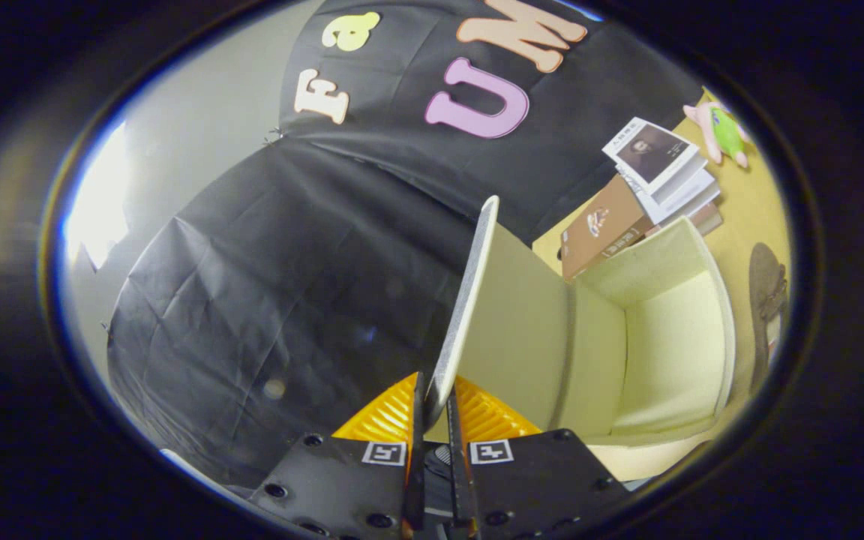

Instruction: Open the storage box then place both shoes into the box .Put the left shoe in first, then the right shoe, with the right side of both shoes facing outward in a uniform manner.

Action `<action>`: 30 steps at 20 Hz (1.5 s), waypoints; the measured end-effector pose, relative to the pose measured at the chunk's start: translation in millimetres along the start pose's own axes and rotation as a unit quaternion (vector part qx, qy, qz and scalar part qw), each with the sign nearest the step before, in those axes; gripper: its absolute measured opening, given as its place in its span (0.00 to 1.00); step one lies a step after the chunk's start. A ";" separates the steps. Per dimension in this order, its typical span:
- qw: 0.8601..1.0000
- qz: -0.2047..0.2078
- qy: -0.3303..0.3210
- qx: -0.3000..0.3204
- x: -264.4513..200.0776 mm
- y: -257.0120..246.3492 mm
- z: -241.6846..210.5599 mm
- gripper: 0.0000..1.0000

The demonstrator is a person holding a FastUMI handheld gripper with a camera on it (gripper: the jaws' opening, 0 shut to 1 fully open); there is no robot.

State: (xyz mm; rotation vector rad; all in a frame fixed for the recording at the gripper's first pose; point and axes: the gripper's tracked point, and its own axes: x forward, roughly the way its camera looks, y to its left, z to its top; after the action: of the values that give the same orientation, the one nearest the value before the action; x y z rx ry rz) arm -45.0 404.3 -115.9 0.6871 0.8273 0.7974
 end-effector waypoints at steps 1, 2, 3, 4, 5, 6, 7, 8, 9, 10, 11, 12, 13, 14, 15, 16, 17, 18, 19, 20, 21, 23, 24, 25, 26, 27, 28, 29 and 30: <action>1.000 0.001 0.005 -0.004 4.3 0.0 -4.1 0.17; 1.000 -0.001 0.009 -0.010 6.8 0.1 -8.0 0.17; 1.000 -0.001 0.015 -0.015 8.9 -0.3 -13.3 0.26; 1.000 -0.003 0.021 -0.018 8.2 -1.0 -15.9 0.35; 0.999 -0.002 0.029 -0.030 8.7 -4.3 -26.0 0.45; 0.998 -0.004 0.040 -0.044 17.4 0.5 -31.3 0.54; 0.997 -0.012 0.049 -0.064 20.0 -0.9 -36.2 0.63; 0.995 -0.019 0.054 -0.083 17.3 -6.8 -44.6 0.72; 0.994 -0.024 0.055 -0.096 14.3 -11.3 -46.8 0.81; 0.992 -0.030 0.058 -0.104 12.6 -14.1 -49.0 0.90; 0.992 -0.035 0.057 -0.108 10.4 -17.5 -48.5 1.00; 0.992 -0.040 0.051 -0.111 5.0 -20.7 -44.7 1.00; 0.992 -0.046 0.044 -0.112 0.5 -24.4 -38.2 1.00; 0.992 -0.053 0.039 -0.111 -5.6 -30.3 -33.8 1.00; 0.991 -0.063 0.032 -0.111 -12.3 -37.0 -26.8 1.00; 0.991 -0.076 0.022 -0.112 -21.1 -45.7 -17.5 1.00; 0.989 -0.091 0.011 -0.115 -30.0 -57.6 -8.3 1.00; 0.987 -0.109 0.000 -0.116 -39.8 -69.7 -0.9 1.00; 0.985 -0.126 -0.010 -0.116 -49.7 -82.1 6.8 1.00; 0.983 -0.143 -0.018 -0.115 -60.0 -95.1 13.4 1.00; 0.980 -0.160 -0.026 -0.114 -70.1 -107.5 20.5 1.00; 0.972 -0.200 -0.041 -0.116 -92.4 -137.0 36.1 1.00; 0.967 -0.222 -0.049 -0.118 -104.9 -152.8 43.6 1.00; 0.961 -0.244 -0.055 -0.120 -117.1 -167.0 50.6 1.00; 0.955 -0.264 -0.058 -0.124 -128.9 -182.6 55.6 1.00; 0.948 -0.286 -0.056 -0.126 -140.1 -197.3 59.9 1.00; 0.942 -0.306 -0.054 -0.128 -150.2 -211.6 62.3 1.00; 0.936 -0.326 -0.049 -0.128 -158.8 -225.6 65.4 1.00; 0.929 -0.346 -0.039 -0.125 -167.8 -241.5 65.1 1.00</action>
State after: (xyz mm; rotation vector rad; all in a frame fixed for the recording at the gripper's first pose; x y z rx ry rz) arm 17.9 125.4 -210.8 0.1642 0.8028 0.2227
